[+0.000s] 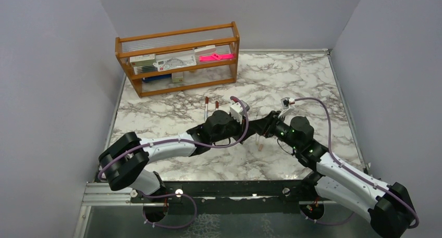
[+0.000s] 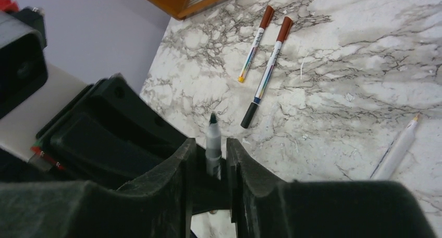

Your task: Insert the pens into the pen caps

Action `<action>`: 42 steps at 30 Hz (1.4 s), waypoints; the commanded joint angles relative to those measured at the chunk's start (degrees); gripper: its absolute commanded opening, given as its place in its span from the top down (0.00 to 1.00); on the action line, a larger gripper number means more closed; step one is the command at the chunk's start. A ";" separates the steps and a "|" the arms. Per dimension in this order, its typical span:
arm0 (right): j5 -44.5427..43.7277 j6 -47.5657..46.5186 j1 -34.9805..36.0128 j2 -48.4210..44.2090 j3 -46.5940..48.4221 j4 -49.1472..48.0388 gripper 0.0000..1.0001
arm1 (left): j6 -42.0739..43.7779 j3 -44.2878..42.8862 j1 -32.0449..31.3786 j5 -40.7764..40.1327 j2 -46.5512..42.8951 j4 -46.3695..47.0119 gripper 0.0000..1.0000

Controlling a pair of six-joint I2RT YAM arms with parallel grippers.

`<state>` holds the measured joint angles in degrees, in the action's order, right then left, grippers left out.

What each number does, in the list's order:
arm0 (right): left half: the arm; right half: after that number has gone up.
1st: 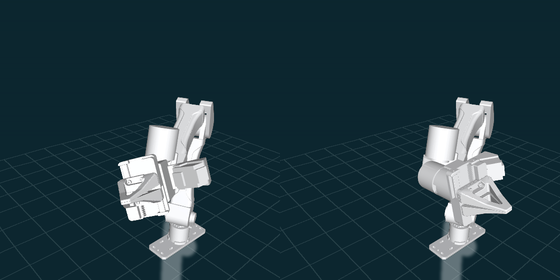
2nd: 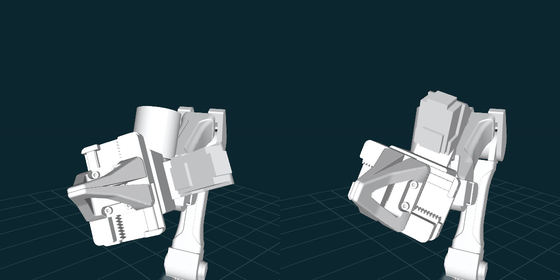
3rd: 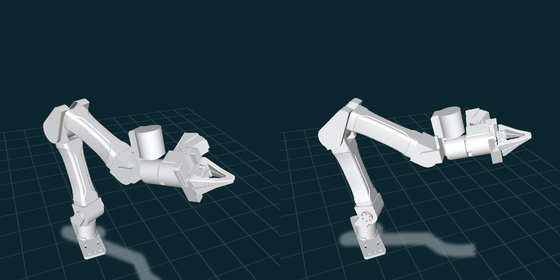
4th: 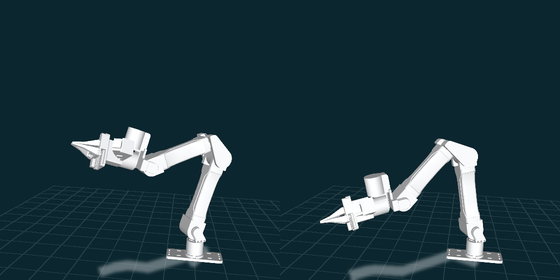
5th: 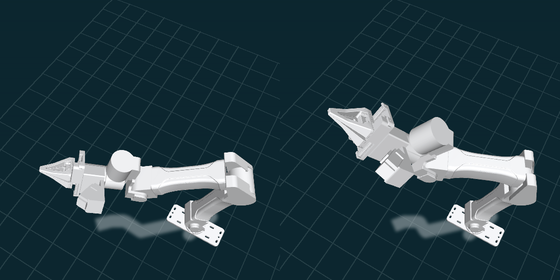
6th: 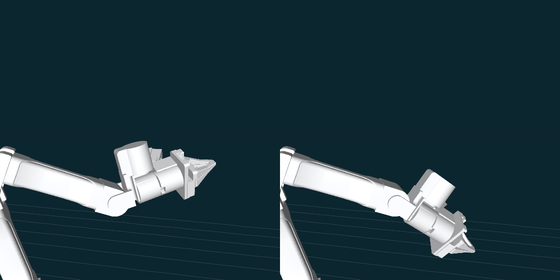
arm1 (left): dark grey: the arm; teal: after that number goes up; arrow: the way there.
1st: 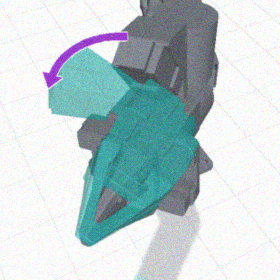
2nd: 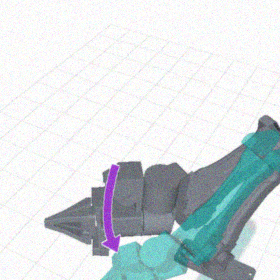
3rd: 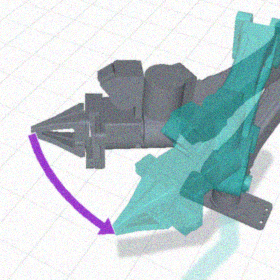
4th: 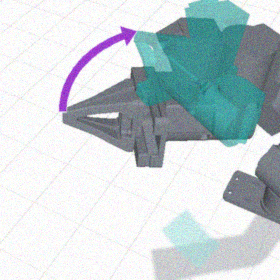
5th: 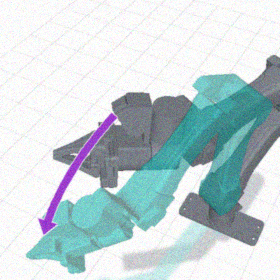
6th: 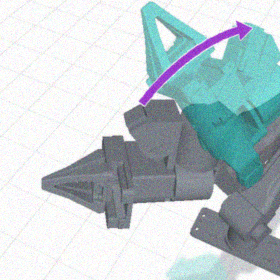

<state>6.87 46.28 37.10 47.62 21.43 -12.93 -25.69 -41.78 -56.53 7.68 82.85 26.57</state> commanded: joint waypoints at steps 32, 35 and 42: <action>-32.04 -10.46 24.49 58.44 45.09 24.32 0.72 | -12.32 16.24 34.24 -3.01 -28.62 -19.15 1.00; -28.35 -10.39 24.48 58.58 43.41 20.03 0.83 | -12.50 16.35 34.26 -2.65 -27.91 -18.56 1.00; -25.08 -9.44 24.45 60.79 40.47 15.93 0.95 | -12.50 16.86 34.25 -2.13 -28.34 -18.26 1.00</action>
<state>-19.79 35.92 61.14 106.13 63.51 6.04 -38.65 -25.54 -22.57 5.43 54.96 7.84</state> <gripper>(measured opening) 0.064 0.100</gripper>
